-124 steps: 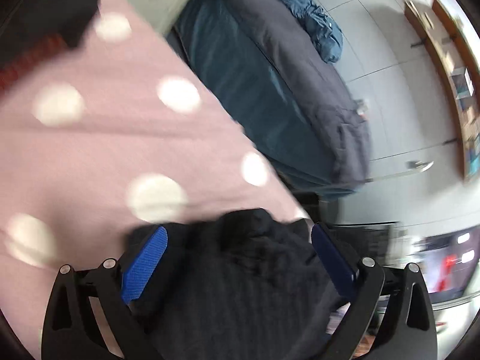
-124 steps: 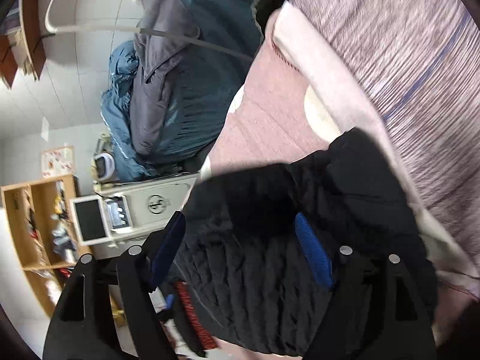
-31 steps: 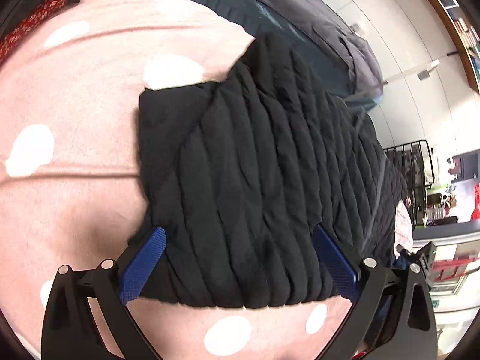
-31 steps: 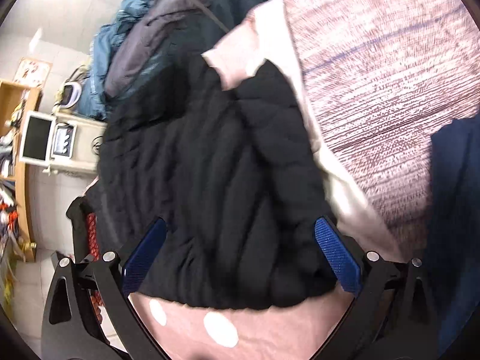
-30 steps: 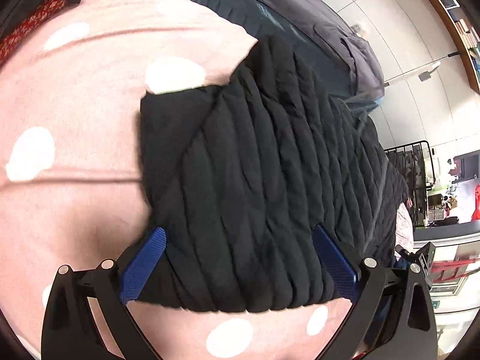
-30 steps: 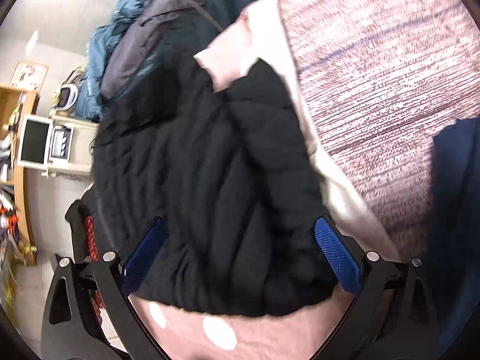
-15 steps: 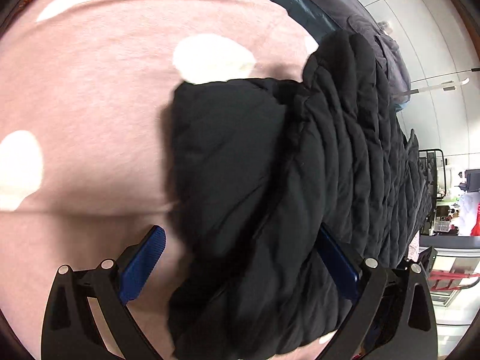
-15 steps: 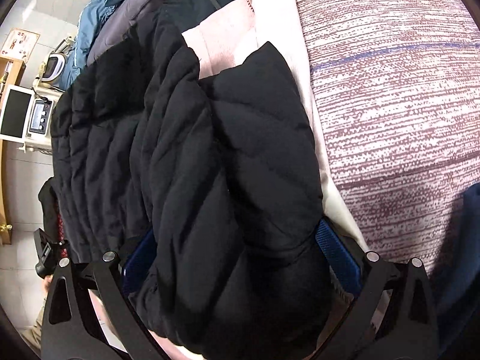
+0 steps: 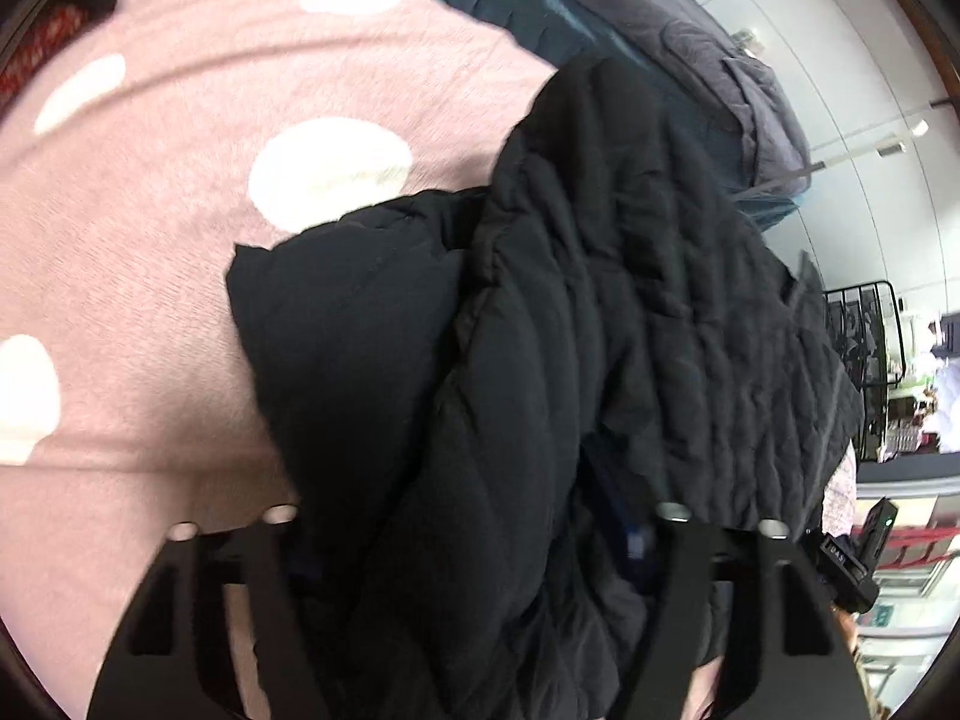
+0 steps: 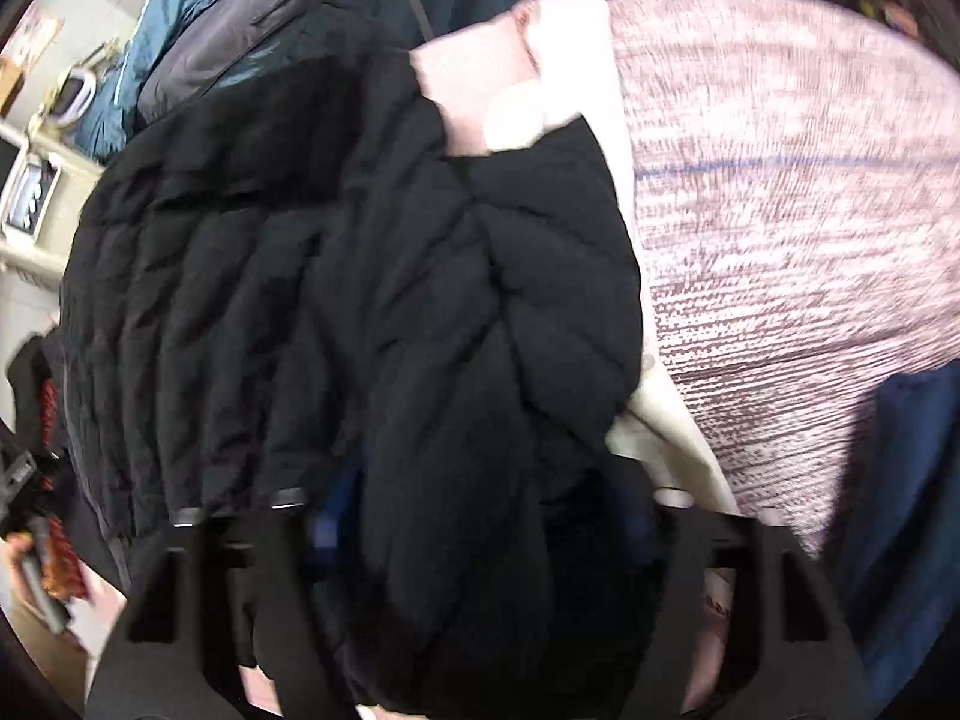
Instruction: Fold large clothes
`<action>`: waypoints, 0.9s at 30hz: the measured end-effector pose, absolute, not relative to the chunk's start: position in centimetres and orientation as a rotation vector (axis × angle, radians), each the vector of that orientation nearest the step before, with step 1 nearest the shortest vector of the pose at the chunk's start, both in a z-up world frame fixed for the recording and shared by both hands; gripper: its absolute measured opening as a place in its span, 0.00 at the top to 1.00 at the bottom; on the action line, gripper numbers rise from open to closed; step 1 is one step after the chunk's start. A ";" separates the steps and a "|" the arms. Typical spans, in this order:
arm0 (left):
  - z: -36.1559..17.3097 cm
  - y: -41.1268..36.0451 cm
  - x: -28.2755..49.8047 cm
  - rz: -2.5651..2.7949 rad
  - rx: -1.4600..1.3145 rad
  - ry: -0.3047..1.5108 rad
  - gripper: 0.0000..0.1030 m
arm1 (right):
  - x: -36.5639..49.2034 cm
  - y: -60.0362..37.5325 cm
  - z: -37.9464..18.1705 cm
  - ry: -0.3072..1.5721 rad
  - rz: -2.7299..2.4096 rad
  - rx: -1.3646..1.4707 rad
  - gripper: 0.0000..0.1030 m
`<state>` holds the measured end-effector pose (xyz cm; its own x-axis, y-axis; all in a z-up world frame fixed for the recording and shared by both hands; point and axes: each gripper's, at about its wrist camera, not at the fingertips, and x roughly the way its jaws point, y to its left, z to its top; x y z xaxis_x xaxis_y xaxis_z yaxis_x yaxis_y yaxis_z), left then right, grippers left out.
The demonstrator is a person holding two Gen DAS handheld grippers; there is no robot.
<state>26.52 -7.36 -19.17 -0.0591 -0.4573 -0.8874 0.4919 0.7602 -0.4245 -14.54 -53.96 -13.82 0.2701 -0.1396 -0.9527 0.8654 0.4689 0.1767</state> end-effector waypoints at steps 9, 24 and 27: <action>-12.1 -6.3 22.5 -0.842 0.039 1.301 0.71 | -13.0 -48.8 -6.6 1.035 -0.785 0.606 0.82; 4.2 -11.6 8.8 -1.210 0.163 0.964 0.74 | -22.2 -43.4 9.5 0.811 -0.834 0.409 0.88; 7.1 -14.6 4.0 -1.357 0.189 0.896 0.74 | -28.0 -42.6 13.5 0.732 -0.938 0.417 0.88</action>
<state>4.03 -14.63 7.06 -0.0521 -0.7597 -0.6482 0.8947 0.2529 -0.3683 -28.02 -42.56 13.50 0.3808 -0.5749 -0.7242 0.8420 0.5392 0.0147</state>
